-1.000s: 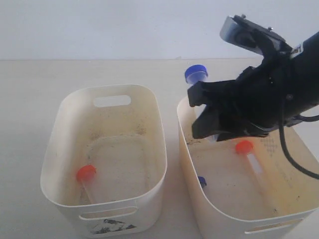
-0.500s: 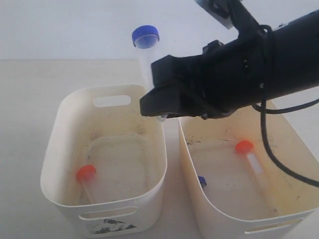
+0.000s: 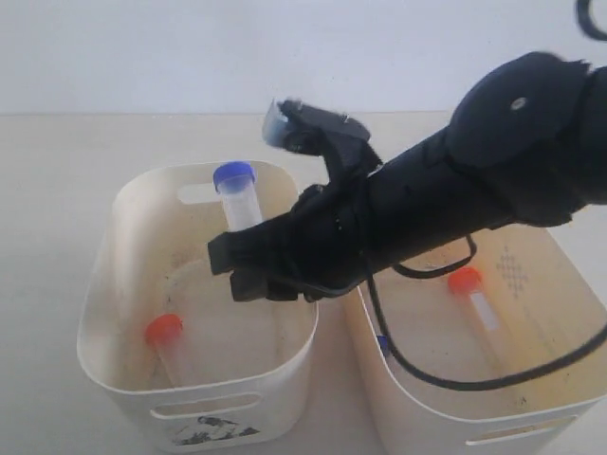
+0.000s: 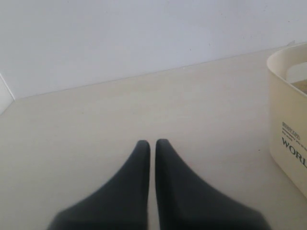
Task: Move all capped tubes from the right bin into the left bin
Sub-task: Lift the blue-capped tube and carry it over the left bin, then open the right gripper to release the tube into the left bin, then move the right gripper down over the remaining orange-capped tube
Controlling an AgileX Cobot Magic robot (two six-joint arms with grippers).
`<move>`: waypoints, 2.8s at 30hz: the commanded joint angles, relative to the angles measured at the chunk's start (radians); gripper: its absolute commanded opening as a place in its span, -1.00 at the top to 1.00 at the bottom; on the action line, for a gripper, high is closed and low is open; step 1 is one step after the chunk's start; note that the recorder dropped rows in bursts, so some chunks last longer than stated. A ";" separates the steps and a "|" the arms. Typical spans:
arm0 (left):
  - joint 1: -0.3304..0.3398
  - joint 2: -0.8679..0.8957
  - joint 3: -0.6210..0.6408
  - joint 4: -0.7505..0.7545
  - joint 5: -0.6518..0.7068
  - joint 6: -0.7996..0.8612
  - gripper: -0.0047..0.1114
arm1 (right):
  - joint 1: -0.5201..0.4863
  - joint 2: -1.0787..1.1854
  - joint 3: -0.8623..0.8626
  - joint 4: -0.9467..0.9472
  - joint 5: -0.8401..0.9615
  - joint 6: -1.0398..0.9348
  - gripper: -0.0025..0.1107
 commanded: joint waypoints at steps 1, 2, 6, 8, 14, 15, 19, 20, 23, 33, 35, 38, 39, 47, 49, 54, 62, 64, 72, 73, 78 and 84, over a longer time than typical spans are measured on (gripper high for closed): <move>-0.001 0.000 -0.004 -0.004 -0.009 -0.013 0.84 | 0.003 0.091 -0.077 -0.006 0.075 -0.032 0.90; -0.001 0.000 -0.004 -0.004 -0.009 -0.013 0.84 | 0.003 0.102 -0.100 -0.006 0.096 -0.041 0.83; -0.001 0.000 -0.004 -0.004 -0.009 -0.013 0.84 | 0.003 0.108 -0.165 -0.006 0.122 -0.052 0.31; -0.001 0.000 -0.004 -0.004 -0.009 -0.013 0.84 | 0.003 0.108 -0.182 -0.006 0.120 -0.052 0.11; -0.001 0.000 -0.004 -0.004 -0.009 -0.013 0.84 | 0.003 0.108 -0.212 -0.014 0.140 -0.047 0.81; -0.001 0.000 -0.004 -0.004 -0.009 -0.013 0.84 | 0.001 0.108 -0.218 -0.023 0.162 -0.047 0.98; -0.001 0.000 -0.004 -0.004 -0.009 -0.013 0.84 | 0.001 0.089 -0.257 -0.086 0.225 -0.044 0.96; -0.001 0.000 -0.004 -0.004 -0.009 -0.013 0.84 | 0.001 0.075 -0.259 -0.109 0.231 -0.039 0.96; -0.001 0.000 -0.004 -0.004 -0.009 -0.013 0.84 | 0.001 0.019 -0.261 -0.236 0.236 0.036 0.96; -0.001 0.000 -0.004 -0.004 -0.009 -0.013 0.84 | 0.001 -0.151 -0.261 -1.087 0.640 0.949 0.96; -0.001 0.000 -0.004 -0.004 -0.009 -0.013 0.84 | 0.001 -0.149 -0.261 -1.154 0.752 1.013 0.96; -0.001 0.000 -0.004 -0.004 -0.009 -0.013 0.84 | 0.001 -0.134 -0.259 -1.201 0.764 1.039 0.96; -0.001 0.000 -0.004 -0.004 -0.009 -0.013 0.84 | 0.001 -0.128 -0.259 -1.206 0.764 1.039 0.96; -0.001 0.000 -0.004 -0.004 -0.009 -0.013 0.84 | 0.001 -0.057 -0.259 -1.249 0.764 1.044 0.96; -0.001 0.000 -0.004 -0.004 -0.009 -0.013 0.84 | 0.001 -0.029 -0.259 -1.256 0.764 1.044 0.96; -0.001 0.000 -0.004 -0.004 -0.009 -0.013 0.84 | 0.001 0.031 -0.259 -1.272 0.764 1.005 0.96; -0.001 0.000 -0.004 -0.004 -0.009 -0.013 0.84 | 0.001 0.058 -0.227 -1.337 0.764 1.007 0.96; -0.001 0.000 -0.004 -0.004 -0.009 -0.013 0.84 | 0.001 0.058 -0.198 -1.337 0.764 1.013 0.96; -0.001 0.000 -0.004 -0.004 -0.009 -0.013 0.84 | 0.001 0.089 -0.143 -1.337 0.710 1.070 0.96; -0.001 0.000 -0.004 -0.004 -0.009 -0.013 0.84 | 0.001 0.120 -0.143 -1.338 0.710 1.070 0.96; -0.001 0.000 -0.004 -0.004 -0.009 -0.013 0.84 | 0.001 0.225 -0.143 -1.351 0.661 1.070 0.96; -0.001 0.000 -0.004 -0.004 -0.009 -0.013 0.84 | 0.001 0.268 -0.143 -1.348 0.623 1.077 0.96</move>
